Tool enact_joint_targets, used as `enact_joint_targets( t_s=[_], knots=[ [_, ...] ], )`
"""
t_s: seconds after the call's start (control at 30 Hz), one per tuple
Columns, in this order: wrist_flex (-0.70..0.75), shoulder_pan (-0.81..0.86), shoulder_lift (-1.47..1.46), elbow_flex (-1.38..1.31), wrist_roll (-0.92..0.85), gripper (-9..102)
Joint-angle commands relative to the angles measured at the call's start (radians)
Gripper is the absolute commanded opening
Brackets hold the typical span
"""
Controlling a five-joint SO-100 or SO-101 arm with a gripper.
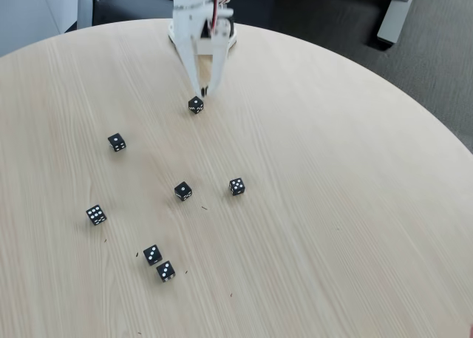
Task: Pick up the dice with number 6
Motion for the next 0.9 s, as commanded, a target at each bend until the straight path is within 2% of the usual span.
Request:
enact_joint_targets(
  t_s=[0.0, 0.5, 0.8, 0.87],
  knots=[
    [-0.009, -0.003, -0.100, -0.141, 0.064, 0],
    [-0.002, 0.006, -0.841, -0.953, 0.344, 0],
    [0.008, 0.009, -1.235, -1.301, 0.684, 0],
    [0.008, 0.009, -1.310, -1.331, 0.707, 0]
  ],
)
